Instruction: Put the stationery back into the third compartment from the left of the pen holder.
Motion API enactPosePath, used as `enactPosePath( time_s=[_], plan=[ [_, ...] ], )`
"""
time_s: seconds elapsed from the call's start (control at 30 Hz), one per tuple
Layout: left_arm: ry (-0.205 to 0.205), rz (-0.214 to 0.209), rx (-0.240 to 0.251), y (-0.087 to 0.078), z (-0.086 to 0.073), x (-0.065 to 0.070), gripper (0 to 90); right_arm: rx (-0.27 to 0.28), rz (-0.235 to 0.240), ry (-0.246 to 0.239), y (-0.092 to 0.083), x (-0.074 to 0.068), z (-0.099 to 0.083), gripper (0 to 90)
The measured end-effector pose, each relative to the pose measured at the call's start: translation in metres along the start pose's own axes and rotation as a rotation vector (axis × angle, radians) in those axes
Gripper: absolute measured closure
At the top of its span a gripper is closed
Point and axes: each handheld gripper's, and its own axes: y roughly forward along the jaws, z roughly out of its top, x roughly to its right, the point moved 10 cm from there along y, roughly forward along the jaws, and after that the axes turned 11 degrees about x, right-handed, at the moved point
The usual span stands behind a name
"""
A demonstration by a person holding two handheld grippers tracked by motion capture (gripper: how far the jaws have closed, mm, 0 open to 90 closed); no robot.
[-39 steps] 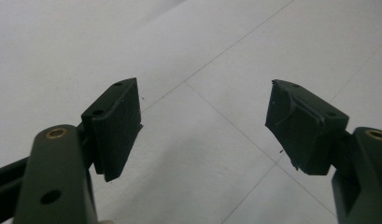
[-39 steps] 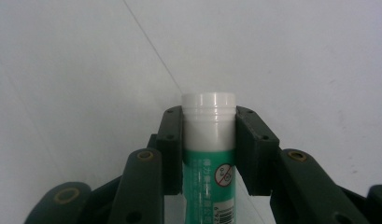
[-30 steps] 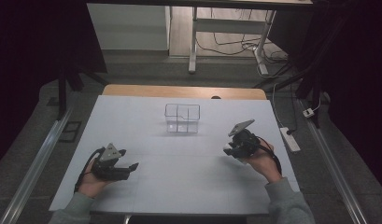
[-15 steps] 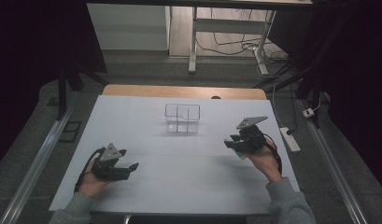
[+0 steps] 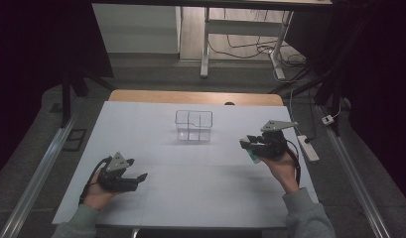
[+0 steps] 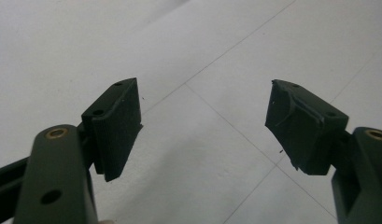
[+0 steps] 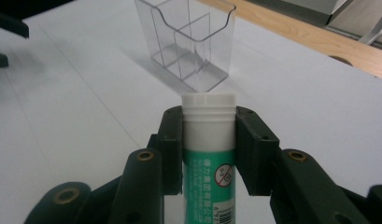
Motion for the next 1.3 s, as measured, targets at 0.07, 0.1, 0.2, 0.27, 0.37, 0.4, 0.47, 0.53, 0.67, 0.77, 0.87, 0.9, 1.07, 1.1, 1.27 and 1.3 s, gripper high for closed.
enactPosePath(
  time_s=[0.07,0.1,0.2,0.27,0.37,0.4,0.47,0.53,0.67,0.77,0.87,0.9,1.07,1.1,1.27,1.3],
  plan=[
    [0.001,0.001,0.000,0.000,0.000,0.000,26.4,0.029,0.002,0.029,0.000,0.000,0.004,64.6],
    [0.000,0.000,0.000,0.000,0.000,0.000,26.4,0.039,0.008,0.038,0.000,0.000,0.005,64.6],
    [0.000,0.002,-0.001,0.000,0.000,-0.001,26.4,0.054,0.012,0.045,0.001,0.000,0.010,64.6],
    [-0.001,0.003,0.000,0.000,0.000,-0.001,26.4,0.075,0.016,0.052,0.002,0.000,0.014,64.5],
    [0.000,0.004,-0.002,0.000,0.000,-0.001,26.4,0.096,0.010,0.041,0.003,0.000,0.021,64.5],
    [-0.001,0.004,-0.002,0.000,0.000,-0.001,26.4,0.110,0.009,0.042,0.004,-0.001,0.023,64.6],
    [0.000,0.002,-0.002,0.000,0.000,0.000,26.4,0.124,0.008,0.042,0.004,-0.002,0.027,64.6],
    [0.000,0.001,-0.003,0.000,0.000,0.000,26.4,0.142,0.006,0.039,0.006,-0.002,0.031,64.6],
    [-0.001,0.003,-0.004,0.000,0.000,-0.001,26.3,0.163,0.003,0.050,0.012,-0.001,0.038,64.6],
    [-0.002,0.003,-0.001,0.000,0.000,-0.001,26.3,0.181,0.004,0.057,0.017,-0.001,0.044,64.6],
    [-0.003,0.004,0.001,0.000,0.000,-0.001,26.3,0.195,0.007,0.057,0.022,-0.002,0.051,64.6],
    [-0.003,0.003,0.000,0.000,0.000,-0.001,26.3,0.195,0.004,0.056,0.023,-0.001,0.052,64.5],
    [-0.002,0.002,0.000,0.000,0.000,-0.001,26.3,0.212,0.007,0.068,0.028,-0.001,0.059,64.5],
    [-0.002,0.002,0.000,0.000,0.000,-0.001,26.3,0.217,0.009,0.072,0.030,-0.001,0.061,64.6],
    [-0.002,0.006,0.004,0.000,0.001,-0.001,26.3,0.229,0.013,0.077,0.035,-0.002,0.065,64.5],
    [-0.002,0.005,0.004,0.000,0.001,-0.001,26.4,0.227,0.013,0.076,0.036,-0.002,0.065,64.5]
  ],
)
